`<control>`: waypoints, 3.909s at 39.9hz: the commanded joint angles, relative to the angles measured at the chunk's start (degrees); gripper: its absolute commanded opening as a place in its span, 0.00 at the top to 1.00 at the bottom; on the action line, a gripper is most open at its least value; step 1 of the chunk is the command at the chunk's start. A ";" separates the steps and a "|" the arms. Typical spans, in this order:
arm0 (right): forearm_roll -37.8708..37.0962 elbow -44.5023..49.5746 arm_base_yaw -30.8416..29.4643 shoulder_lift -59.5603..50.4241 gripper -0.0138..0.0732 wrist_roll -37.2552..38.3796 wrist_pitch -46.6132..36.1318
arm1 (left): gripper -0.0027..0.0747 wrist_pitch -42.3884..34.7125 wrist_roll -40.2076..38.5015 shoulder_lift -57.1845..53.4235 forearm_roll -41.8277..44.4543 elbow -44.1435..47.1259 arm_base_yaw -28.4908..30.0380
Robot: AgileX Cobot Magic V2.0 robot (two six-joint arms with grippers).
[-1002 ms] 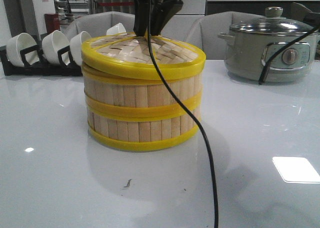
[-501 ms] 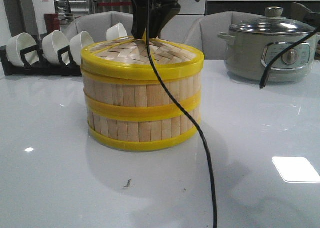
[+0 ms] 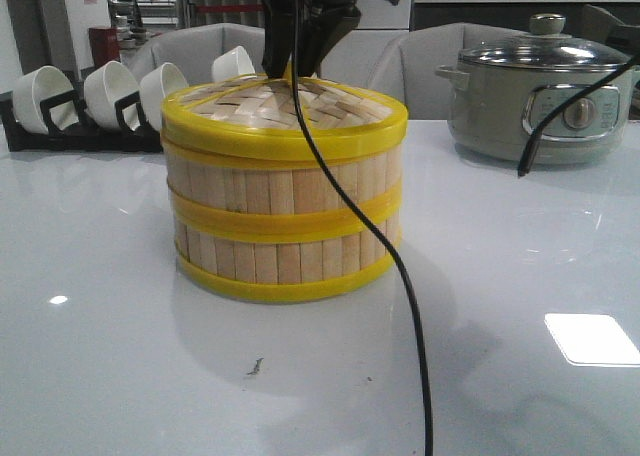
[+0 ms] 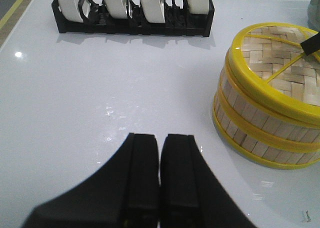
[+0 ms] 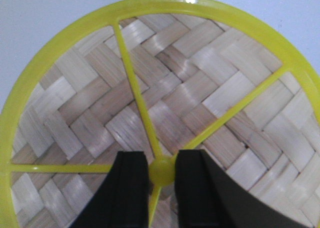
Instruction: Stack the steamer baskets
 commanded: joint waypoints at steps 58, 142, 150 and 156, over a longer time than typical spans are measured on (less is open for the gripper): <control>0.24 79.10 -35.20 -74.16 0.40 -0.63 -46.01 | 0.84 -4.37 -0.46 0.05 0.44 -1.63 0.19; 0.24 106.12 -36.68 -88.74 0.81 -0.63 -60.55 | 0.84 -7.47 -0.46 0.05 1.70 -1.63 0.19; 0.24 106.12 -36.68 -88.74 0.81 -0.63 -60.55 | 0.84 -7.47 -0.46 -0.95 1.77 -1.63 1.21; 0.24 106.12 -36.68 -88.74 0.81 -0.63 -60.55 | 0.84 -9.21 -0.46 -4.94 -1.17 0.33 4.77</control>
